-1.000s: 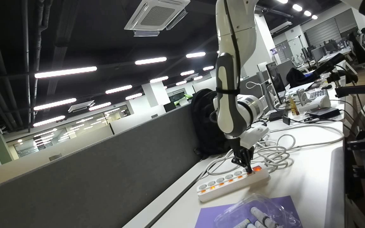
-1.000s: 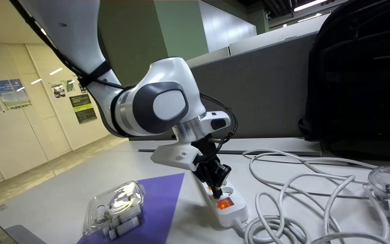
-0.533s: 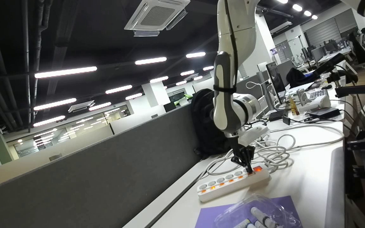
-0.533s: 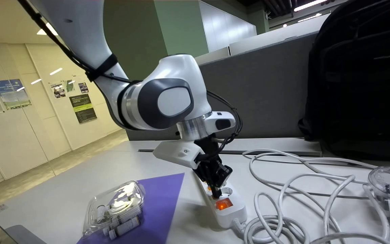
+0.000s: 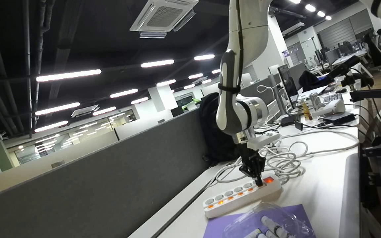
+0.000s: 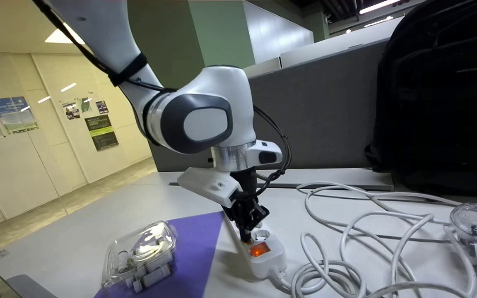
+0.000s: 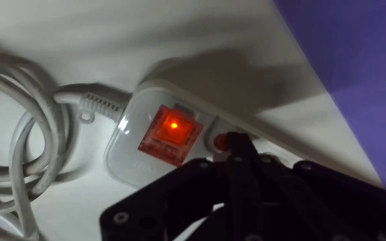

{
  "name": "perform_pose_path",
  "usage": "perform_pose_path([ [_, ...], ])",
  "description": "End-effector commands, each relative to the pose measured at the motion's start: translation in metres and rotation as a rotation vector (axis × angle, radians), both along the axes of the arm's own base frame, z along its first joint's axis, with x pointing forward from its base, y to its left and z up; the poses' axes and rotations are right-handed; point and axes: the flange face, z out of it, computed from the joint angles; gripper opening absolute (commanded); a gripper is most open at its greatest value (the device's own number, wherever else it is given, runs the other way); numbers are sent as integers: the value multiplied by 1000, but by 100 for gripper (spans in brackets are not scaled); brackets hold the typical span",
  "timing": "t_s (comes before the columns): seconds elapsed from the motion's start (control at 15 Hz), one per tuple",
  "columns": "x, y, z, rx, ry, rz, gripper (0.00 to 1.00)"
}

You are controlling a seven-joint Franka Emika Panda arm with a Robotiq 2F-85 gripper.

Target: Switch off the mini light on the right side of the adapter

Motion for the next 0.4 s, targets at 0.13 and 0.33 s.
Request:
perform_pose_path([
  [0.13,-8,6,33,33,-59,-25,0],
  [0.33,-7,3,51,23,-116,-57,0],
])
